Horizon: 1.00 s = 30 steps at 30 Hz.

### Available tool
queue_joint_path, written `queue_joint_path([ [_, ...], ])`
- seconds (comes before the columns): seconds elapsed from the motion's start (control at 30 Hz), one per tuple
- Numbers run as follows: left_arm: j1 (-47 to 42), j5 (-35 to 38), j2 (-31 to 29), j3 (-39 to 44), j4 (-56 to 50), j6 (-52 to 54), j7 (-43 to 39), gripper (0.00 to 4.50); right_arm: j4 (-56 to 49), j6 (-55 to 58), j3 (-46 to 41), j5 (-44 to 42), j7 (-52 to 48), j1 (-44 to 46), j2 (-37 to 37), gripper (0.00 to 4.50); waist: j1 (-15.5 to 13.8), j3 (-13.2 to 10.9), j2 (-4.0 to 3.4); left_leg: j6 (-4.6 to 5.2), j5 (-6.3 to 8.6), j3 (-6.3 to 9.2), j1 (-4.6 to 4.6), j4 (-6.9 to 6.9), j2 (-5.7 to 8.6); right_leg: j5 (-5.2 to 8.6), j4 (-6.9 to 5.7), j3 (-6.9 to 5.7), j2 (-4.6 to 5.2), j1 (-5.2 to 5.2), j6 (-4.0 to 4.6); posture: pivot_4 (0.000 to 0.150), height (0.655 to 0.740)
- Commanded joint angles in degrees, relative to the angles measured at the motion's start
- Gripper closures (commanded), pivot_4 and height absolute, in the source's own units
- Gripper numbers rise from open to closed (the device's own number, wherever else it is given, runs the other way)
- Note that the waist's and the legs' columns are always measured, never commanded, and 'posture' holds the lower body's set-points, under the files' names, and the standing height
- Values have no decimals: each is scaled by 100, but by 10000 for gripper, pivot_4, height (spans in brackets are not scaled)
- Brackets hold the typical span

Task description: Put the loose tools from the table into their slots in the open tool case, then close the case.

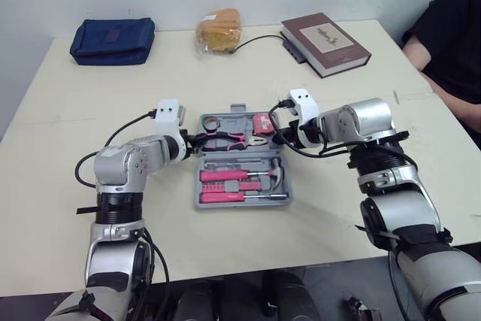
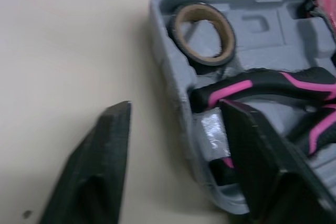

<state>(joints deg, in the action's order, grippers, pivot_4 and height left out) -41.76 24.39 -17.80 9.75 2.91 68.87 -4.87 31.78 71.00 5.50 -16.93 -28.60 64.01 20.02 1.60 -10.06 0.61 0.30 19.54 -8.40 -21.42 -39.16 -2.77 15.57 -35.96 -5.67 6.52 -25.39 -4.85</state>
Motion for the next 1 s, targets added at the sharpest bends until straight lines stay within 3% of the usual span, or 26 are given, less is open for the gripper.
queue_joint_path([
  [0.03,24,-63,30,8,-70,47,-19,36205,-51,115,-94,12,24,39,-37,45000,0,1,-1,2,-1,0,0,0,-1,0,0,0,3,0,0,1500,7400],
  [0.13,161,51,107,150,-234,-179,-182,44523,-160,211,-279,-33,81,0,-38,45000,-1,1,-2,2,-1,1,0,0,0,0,-1,0,2,0,0,1500,7400],
  [0.3,396,141,53,187,-576,-336,-467,44523,-558,313,-561,-155,117,-164,-53,45000,-1,1,-2,2,-1,2,-2,3,-1,0,2,-1,3,-1,0,1500,7400],
  [0.4,697,151,-44,201,-887,-1009,-860,44523,-1446,-178,-445,-269,-266,-665,132,45000,2,1,-2,1,-1,2,-4,6,-1,0,7,-3,2,-2,0,1500,7400],
  [0.53,1406,-228,-335,44,-1299,-2736,-1556,44523,-2582,-1405,-168,-64,-652,-1612,487,45000,2,0,-2,-2,1,-2,-8,7,4,0,11,-5,-1,-6,0,1500,7400],
  [0.7,2259,-652,-790,-101,-1473,-3970,-2015,44523,-3435,-2886,56,266,-912,-2663,906,45000,1,0,-1,-4,2,-8,-8,7,3,0,12,-5,-4,-6,0,1500,7400],
  [0.87,2687,-640,-769,13,-1516,-4740,-2112,44523,-3544,-4545,123,677,-951,-3300,1059,45000,-4,0,-1,-3,3,-7,-4,9,1,1,14,-3,-2,-5,1,1500,7400],
  [1.0,3263,-1302,-985,-81,-1483,-6328,-2257,44523,-3421,-6849,233,1323,-911,-4150,1205,45000,-5,0,-1,-1,3,-4,-2,15,2,1,19,-5,-1,-5,1,1500,7400],
])
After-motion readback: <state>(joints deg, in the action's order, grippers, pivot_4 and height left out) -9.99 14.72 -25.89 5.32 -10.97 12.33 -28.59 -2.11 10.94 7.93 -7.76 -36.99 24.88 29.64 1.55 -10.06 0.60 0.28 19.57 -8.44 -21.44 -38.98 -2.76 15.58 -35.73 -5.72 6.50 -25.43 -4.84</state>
